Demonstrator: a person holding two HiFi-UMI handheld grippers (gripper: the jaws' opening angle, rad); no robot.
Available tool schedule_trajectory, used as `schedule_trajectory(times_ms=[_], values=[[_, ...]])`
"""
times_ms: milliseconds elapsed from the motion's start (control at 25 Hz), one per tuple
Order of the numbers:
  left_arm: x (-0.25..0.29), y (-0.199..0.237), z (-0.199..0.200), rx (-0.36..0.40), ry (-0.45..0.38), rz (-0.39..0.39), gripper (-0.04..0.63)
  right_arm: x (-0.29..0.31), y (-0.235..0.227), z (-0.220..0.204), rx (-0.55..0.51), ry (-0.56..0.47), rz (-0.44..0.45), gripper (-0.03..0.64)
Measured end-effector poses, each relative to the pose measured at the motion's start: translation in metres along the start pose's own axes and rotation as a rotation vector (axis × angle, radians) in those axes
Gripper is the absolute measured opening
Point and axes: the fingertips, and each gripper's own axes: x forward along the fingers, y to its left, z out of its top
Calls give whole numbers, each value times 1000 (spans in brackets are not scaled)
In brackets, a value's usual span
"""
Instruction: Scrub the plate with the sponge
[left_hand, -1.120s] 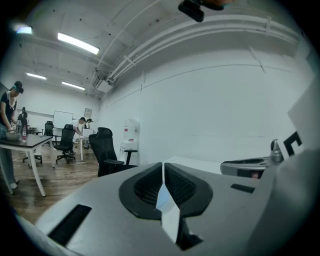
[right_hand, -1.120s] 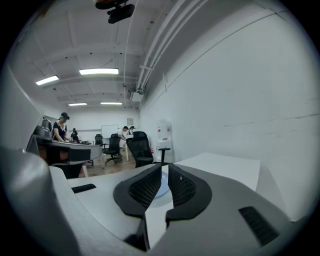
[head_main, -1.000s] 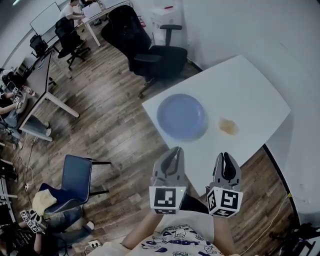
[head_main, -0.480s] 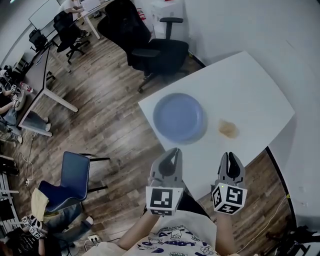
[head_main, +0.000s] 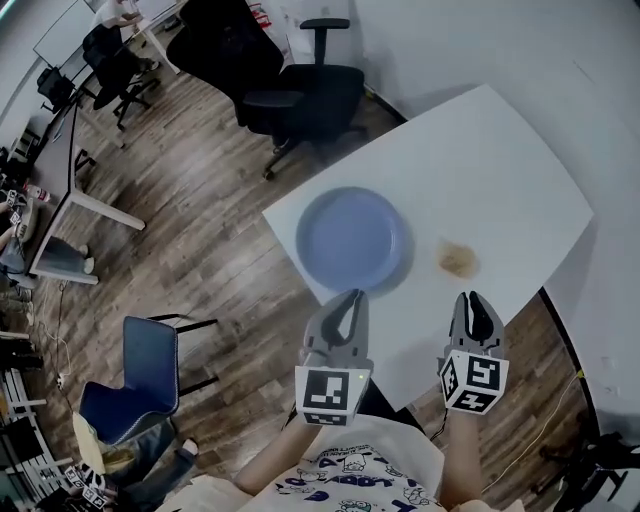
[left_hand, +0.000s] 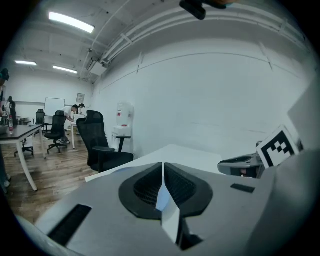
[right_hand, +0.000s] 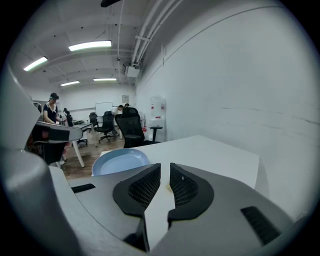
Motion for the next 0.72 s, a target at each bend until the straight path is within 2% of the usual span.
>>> schedule_trajectory(times_ms=[280, 480, 720], values=[[45, 15, -5, 4, 57, -73, 21, 43, -16, 2, -65, 61, -17, 35], [74, 25, -8, -7, 98, -110, 21, 70, -32, -5, -193, 146, -35, 35], [101, 38, -13, -11, 137, -136, 21, 95, -36, -20, -253, 244, 12, 35]])
